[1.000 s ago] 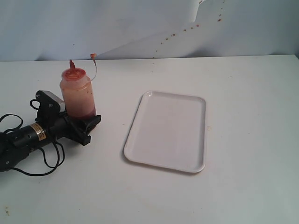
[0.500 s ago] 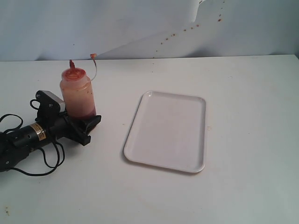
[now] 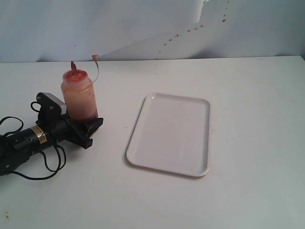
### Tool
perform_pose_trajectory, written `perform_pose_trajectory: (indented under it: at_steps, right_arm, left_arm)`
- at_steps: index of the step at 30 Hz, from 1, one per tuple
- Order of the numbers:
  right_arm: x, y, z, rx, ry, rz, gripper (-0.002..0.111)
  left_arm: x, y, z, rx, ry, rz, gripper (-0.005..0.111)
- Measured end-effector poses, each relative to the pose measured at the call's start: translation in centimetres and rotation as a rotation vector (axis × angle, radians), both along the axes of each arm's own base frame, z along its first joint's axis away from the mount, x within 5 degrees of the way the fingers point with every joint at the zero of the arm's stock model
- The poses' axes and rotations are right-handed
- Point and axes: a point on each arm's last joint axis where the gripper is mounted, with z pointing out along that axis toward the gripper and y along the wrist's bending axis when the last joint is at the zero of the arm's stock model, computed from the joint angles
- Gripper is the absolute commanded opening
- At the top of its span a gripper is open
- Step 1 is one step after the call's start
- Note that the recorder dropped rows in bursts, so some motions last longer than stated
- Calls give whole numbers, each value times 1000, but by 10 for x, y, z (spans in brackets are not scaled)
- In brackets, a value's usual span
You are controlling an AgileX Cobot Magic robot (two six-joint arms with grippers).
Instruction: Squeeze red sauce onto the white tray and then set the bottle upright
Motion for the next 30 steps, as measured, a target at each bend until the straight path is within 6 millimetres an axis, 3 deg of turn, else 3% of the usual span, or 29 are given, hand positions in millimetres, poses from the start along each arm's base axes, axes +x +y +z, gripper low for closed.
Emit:
perform_pose_trajectory:
  at_steps: [19, 30]
  right_arm:
    - [0, -1, 1, -43, -13, -3, 0]
    - [3, -1, 24, -25, -269, -11, 0]
  left_arm:
    - [-6, -7, 0, -7, -21, -104, 0]
    - [-7, -9, 0, -6, -25, -137, 0]
